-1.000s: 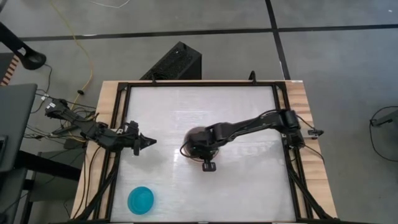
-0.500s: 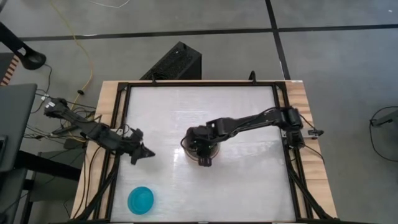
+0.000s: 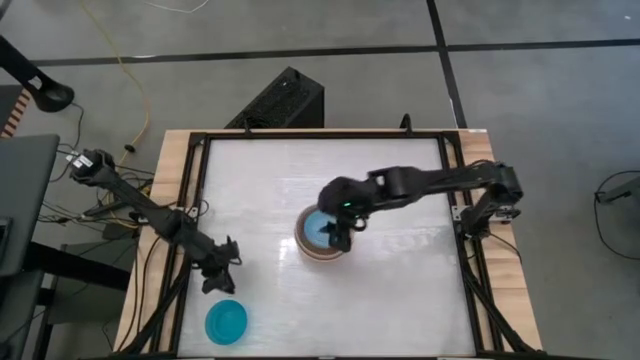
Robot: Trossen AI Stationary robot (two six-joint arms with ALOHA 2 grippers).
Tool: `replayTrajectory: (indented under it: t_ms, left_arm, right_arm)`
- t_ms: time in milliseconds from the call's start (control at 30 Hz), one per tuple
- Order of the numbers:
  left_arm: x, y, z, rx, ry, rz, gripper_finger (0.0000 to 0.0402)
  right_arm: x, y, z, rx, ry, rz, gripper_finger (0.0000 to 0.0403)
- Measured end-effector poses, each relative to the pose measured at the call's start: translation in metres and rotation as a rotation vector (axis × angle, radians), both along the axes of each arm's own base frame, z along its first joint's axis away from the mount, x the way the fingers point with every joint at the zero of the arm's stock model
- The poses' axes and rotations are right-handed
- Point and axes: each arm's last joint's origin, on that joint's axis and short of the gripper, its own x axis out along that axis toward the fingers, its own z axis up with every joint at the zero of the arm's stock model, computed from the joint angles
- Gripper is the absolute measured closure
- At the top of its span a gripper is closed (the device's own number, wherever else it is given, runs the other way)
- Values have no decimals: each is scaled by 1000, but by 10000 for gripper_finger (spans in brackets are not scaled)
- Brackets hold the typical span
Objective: Nest bowls inside each other
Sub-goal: Stack the blue bowl on top of the orange bowl
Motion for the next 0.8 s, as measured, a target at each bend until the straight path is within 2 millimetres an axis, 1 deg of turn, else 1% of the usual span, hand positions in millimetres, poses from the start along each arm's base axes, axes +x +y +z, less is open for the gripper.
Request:
replayTrajectory:
  t_ms: [133, 267, 400, 567, 633, 667, 767, 800]
  left_arm:
    - [-3, -11, -5, -12, 53, -38, 276]
    - [-5, -20, -14, 28, 112, -52, 274]
    - [-5, -28, -28, 77, 189, -55, 274]
    - [1, -41, -42, 87, 209, -76, 277]
    - [5, -45, -47, 116, 220, -88, 295]
    - [7, -47, -48, 134, 217, -100, 312]
    - [16, -54, -48, 180, 170, -113, 379]
    - [20, -55, -48, 195, 153, -100, 389]
  right_arm:
    - [-25, -4, 28, -30, -82, -67, 190]
    - [-48, -9, 49, -61, -133, -129, 201]
    - [-69, -13, 64, -62, -171, -171, 208]
    - [-89, -13, 76, -48, -202, -210, 213]
    - [-96, -13, 80, -60, -214, -227, 213]
    - [-99, -12, 81, -64, -215, -230, 213]
    - [-105, -10, 83, -73, -210, -247, 213]
    - [-107, -10, 83, -76, -204, -249, 213]
